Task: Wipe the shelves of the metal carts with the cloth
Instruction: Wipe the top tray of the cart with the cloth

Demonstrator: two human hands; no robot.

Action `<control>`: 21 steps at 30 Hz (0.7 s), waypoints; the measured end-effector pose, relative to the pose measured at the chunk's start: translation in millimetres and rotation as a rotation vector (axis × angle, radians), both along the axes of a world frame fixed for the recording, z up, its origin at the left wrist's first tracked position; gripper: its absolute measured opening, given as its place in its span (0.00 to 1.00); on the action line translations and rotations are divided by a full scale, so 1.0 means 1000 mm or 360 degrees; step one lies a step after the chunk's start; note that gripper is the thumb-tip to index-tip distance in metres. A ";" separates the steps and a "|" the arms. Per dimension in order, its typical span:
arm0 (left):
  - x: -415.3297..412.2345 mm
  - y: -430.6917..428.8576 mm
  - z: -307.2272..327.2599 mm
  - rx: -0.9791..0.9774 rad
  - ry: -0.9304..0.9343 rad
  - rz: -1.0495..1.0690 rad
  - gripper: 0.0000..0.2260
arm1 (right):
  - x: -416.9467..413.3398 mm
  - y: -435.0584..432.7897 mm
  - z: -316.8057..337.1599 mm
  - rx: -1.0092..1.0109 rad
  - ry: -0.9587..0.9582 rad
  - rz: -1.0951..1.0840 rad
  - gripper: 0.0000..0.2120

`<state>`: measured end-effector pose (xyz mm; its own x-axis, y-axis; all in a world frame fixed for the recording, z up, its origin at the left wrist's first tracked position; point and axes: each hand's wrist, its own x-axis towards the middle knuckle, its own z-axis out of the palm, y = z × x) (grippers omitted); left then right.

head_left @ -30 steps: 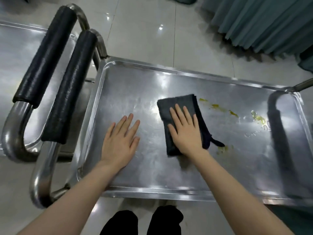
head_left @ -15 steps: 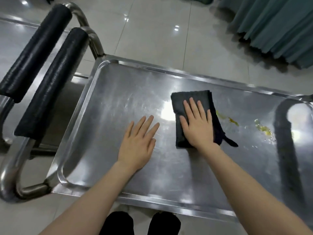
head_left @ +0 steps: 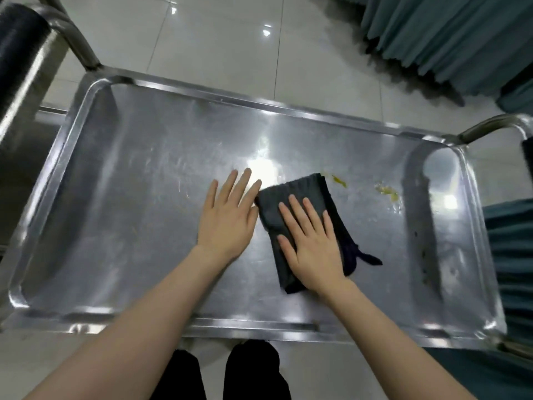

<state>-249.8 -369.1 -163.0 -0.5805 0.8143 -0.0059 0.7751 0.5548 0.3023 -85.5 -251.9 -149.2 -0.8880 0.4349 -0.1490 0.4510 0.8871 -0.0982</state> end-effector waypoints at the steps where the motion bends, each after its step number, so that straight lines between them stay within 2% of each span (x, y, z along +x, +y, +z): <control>1: 0.002 -0.001 -0.003 -0.0010 0.0030 0.0016 0.23 | -0.015 0.018 0.001 0.0007 0.0006 -0.0059 0.28; 5: 0.002 -0.003 -0.007 0.0044 0.0063 0.0031 0.23 | -0.080 0.107 0.004 -0.0041 0.0001 -0.0392 0.27; 7: 0.003 -0.001 -0.005 0.0046 0.0053 0.0049 0.23 | -0.089 0.121 0.001 -0.0062 -0.0003 -0.0400 0.27; 9: 0.006 0.000 -0.003 0.0029 0.0041 0.0076 0.22 | -0.067 0.105 -0.002 -0.0061 0.0043 -0.0301 0.27; 13: 0.016 0.025 0.009 0.0069 -0.0066 0.0237 0.19 | 0.037 0.051 -0.001 0.0032 0.0049 -0.0082 0.28; 15: 0.030 0.049 0.012 0.0099 -0.0145 0.0184 0.21 | 0.070 0.041 -0.002 0.0030 0.0051 -0.0035 0.28; 18: 0.055 0.069 0.001 0.0018 -0.0025 -0.0042 0.24 | 0.063 0.063 -0.002 0.0030 0.0010 -0.0049 0.28; 21: 0.056 0.068 -0.009 -0.0012 0.0080 -0.0025 0.24 | 0.015 0.118 -0.002 0.0033 0.0035 -0.0292 0.27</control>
